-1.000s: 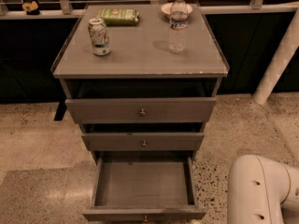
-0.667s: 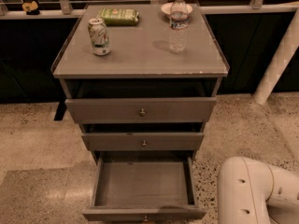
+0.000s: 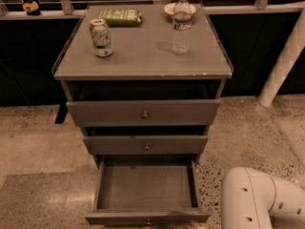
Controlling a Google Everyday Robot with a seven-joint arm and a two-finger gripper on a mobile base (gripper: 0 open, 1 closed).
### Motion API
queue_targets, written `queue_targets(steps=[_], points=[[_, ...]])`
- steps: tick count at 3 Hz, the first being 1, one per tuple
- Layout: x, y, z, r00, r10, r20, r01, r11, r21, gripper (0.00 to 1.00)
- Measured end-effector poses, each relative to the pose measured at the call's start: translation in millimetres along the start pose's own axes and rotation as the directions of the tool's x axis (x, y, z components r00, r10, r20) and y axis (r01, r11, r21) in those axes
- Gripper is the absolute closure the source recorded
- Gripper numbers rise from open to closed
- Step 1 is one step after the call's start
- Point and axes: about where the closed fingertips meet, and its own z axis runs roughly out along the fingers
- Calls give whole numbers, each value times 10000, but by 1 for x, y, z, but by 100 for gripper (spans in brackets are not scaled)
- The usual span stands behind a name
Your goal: Close bottom drawer
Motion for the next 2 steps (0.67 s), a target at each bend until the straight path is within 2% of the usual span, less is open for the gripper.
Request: queue_targets(steps=[1,2], points=[[0,-2,1,10000,58,22,-58,10000,61,0],[0,-47,-6,9996,232,134,-240,9976,648,0]])
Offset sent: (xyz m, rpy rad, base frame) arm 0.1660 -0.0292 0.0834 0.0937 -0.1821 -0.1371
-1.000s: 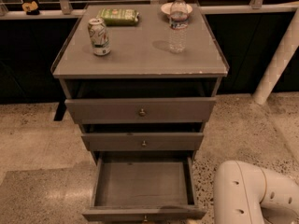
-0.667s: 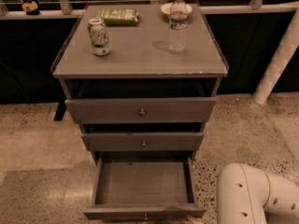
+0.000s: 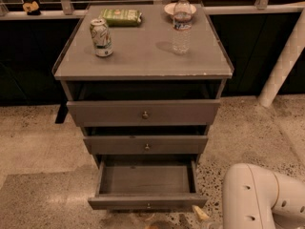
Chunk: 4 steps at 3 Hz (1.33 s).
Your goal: Close bottom drawer
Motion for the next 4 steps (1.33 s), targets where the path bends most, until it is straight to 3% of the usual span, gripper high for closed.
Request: queue_targets(steps=[1,3,4], points=[[0,0,0,10000,5,-8,-5,10000,-4,0],[12,-33,15,9982,74,-603,-42,9986,535,0],[9,-71,14,9973,50,-727,31,9939,1106,0]])
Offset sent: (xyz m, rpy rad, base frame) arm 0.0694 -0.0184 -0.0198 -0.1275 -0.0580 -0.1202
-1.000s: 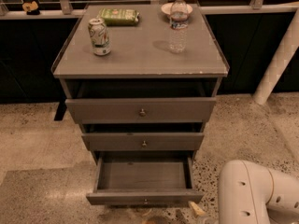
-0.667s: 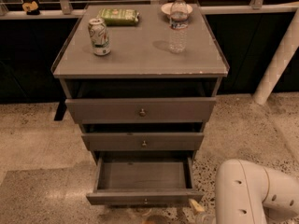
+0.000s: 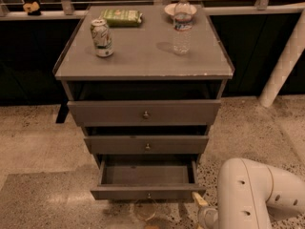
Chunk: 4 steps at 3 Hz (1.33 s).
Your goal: Close bottom drawer
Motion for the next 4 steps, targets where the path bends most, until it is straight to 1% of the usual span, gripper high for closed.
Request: queue_targets(steps=[1,2,3,4], points=[[-10,-60,4,9999,-122,-80,128,9959,896,0],[-11,-61,4,9999,-122,-80,129,9959,897,0],[-14,-86,13,9997,-247,-58,252,9919,1248,0],[-22,-134,19,9997,-245,70,229,9844,1744,0]])
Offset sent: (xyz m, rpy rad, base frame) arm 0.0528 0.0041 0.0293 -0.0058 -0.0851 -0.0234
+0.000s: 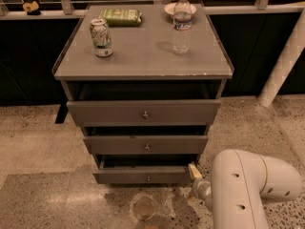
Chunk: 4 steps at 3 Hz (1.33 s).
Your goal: Close bottom drawer
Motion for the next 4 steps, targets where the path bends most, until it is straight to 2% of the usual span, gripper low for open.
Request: queue_targets(steps=[1,2,4], points=[[-3,-38,16,9979,610,220,-615,9979,220,0],[-6,-32,14,9985,512,194,-514,9986,118,0],[-9,31,7,9985,404,-356,-433,9953,-866,0]])
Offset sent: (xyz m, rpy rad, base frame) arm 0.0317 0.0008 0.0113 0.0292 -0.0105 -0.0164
